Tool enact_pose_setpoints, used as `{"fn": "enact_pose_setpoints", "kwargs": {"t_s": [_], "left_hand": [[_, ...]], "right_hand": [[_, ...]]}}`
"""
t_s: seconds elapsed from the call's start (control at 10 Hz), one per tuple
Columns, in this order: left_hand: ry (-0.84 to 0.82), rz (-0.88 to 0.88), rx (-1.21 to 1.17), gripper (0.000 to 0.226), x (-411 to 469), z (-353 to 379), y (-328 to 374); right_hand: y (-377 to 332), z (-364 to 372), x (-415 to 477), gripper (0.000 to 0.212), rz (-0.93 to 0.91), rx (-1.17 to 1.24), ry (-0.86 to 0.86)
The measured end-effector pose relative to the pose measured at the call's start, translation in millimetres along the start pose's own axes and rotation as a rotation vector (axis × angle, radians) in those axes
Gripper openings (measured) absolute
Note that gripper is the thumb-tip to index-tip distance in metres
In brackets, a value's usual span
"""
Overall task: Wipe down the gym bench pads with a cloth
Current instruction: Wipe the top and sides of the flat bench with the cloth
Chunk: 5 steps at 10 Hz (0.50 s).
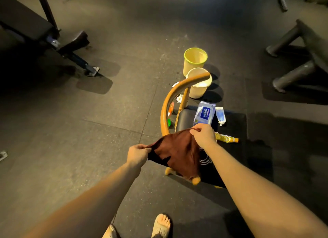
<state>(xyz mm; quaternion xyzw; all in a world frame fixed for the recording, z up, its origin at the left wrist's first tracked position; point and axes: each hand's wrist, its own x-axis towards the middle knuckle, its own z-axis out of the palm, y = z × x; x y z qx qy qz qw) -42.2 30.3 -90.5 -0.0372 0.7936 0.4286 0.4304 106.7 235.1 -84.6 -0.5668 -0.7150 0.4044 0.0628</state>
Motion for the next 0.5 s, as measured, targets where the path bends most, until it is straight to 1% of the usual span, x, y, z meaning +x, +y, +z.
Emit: {"fn": "enact_pose_setpoints", "kwargs": {"t_s": [0.1,0.2,0.3,0.4,0.5], "left_hand": [[0.020,0.008,0.062,0.010,7,3,-2],[0.051,0.020,0.091,0.008,14,3,-7],[0.054,0.033,0.083,0.007,14,1,-10],[0.014,0.045,0.074,0.007,11,-7,-13],[0.004,0.081,0.083,0.010,2,-24,-13]], "right_hand": [[-4,12,11,0.008,-0.041,-0.012,0.004],[-4,24,16,0.007,-0.052,-0.099,-0.052],[-5,35,17,0.010,-0.045,-0.108,-0.095],[-10,43,14,0.009,-0.027,-0.132,-0.213],[-20,46,8,0.011,-0.057,-0.171,-0.243]]}}
